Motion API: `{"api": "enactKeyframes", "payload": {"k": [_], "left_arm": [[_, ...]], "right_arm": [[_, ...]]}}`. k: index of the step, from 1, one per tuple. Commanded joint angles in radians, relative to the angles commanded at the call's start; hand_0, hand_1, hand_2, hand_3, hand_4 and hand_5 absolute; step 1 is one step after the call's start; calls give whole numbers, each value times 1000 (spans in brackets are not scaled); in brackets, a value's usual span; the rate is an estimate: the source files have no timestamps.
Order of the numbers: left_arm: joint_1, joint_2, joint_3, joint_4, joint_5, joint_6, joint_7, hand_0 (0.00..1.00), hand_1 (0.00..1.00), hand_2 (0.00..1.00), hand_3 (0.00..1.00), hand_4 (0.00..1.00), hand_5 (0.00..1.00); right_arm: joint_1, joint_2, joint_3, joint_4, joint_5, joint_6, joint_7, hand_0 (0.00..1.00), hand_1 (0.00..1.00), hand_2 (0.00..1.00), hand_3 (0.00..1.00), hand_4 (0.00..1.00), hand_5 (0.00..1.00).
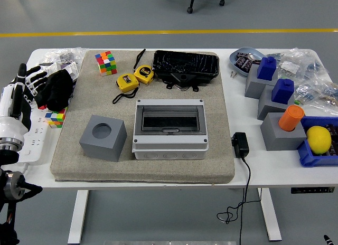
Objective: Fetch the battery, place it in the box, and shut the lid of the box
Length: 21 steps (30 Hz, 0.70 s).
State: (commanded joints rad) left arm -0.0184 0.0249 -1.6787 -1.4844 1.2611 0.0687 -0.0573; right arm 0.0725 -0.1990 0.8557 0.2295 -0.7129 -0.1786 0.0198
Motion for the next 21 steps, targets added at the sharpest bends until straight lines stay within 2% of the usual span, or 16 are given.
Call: {"api": "enactKeyframes", "payload": {"k": [21], "left_arm": [[-10,-4,1,-9,3,2,-2,766,731,693,702,998,891]], "right_arm": [[10,2,14,0,-6,-2,-2,674,589,600,651,998,938]]}}
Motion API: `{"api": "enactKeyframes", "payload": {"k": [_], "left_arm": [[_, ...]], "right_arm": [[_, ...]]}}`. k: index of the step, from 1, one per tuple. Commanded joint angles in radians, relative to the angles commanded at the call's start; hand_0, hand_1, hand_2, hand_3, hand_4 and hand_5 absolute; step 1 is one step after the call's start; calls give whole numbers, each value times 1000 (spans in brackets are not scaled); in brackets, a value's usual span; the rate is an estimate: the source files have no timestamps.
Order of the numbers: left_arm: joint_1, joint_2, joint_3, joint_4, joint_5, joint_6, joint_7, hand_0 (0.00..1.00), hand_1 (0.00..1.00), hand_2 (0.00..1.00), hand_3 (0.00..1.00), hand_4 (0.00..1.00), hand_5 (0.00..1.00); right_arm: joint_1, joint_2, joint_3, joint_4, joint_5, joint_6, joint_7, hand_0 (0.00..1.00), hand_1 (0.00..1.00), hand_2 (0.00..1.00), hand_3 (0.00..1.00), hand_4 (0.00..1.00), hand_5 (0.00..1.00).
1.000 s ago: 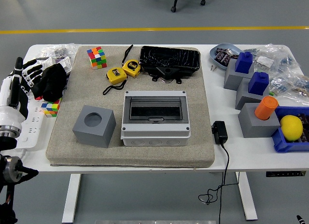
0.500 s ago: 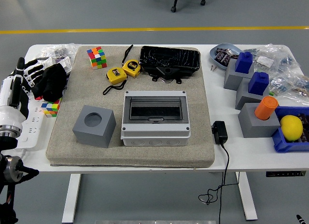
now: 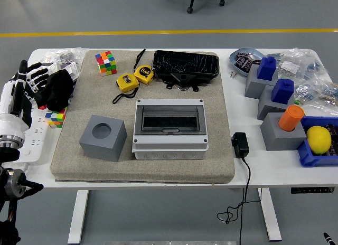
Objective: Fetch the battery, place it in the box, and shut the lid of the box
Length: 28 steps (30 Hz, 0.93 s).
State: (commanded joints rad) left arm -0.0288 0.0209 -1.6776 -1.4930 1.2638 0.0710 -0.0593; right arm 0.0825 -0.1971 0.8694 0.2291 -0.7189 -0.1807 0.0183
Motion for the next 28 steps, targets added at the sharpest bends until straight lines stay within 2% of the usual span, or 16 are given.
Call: {"api": "enactKeyframes", "payload": {"k": [23,28], "left_arm": [[6,4,10,3,1,0,-2,764,724,689,700,998,877],[6,6,10,7,12,-24,-7,764,724,689,700,998,877]], "right_arm": [[-7,-3,-9,0,4,2,1,673,589,600,651,998,938],[-8,-3,-9,0,5,1,1,673,589,600,651,998,938]]}}
